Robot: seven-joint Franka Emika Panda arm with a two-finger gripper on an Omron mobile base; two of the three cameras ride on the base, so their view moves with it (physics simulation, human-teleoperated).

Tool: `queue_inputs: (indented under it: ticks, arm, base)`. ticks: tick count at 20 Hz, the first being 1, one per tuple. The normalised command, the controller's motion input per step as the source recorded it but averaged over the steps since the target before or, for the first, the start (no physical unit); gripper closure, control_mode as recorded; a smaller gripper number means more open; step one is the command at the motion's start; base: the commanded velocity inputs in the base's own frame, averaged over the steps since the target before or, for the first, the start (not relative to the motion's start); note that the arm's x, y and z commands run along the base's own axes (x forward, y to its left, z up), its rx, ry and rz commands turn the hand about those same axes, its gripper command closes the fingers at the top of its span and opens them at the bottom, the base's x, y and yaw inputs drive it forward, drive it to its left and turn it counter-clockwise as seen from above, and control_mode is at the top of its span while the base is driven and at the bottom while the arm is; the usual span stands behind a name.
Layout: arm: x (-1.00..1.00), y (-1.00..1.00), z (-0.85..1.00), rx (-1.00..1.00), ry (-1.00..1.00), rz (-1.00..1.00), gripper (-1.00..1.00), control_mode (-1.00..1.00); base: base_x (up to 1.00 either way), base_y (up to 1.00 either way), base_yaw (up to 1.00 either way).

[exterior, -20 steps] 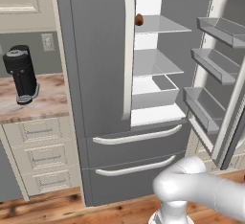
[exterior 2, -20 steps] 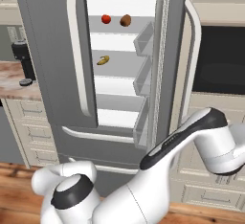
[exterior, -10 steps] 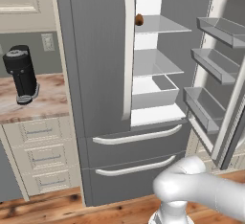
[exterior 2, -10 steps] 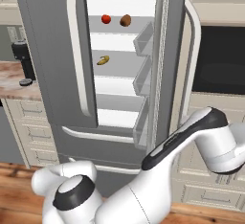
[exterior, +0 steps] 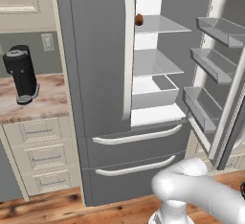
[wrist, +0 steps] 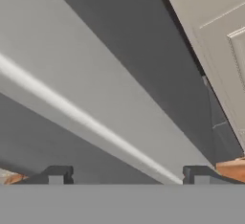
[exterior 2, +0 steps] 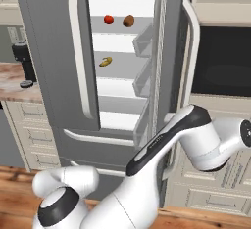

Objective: Place the potato in the correct fridge rack based on whether it is a fruit or vegetable. Finally, close the fridge door.

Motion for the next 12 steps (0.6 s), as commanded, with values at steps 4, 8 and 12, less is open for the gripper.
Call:
queue_inputs:
  ticks: [4,8,12]
  arm:
    - [0.05,0.89,0.0,0.0,-0.02,0.0,-1.0,-1.0]
    - [0.18,0.52,0.0,0.0,0.0,0.0,-1.0,-1.0]
    - [0.16,0.78,0.0,0.03,-0.01,0.0,-1.0,-1.0]
  base:
    - [0.0,0.0,0.0]
    - [0.0,0.0,0.0]
    - [0.0,0.0,0.0]
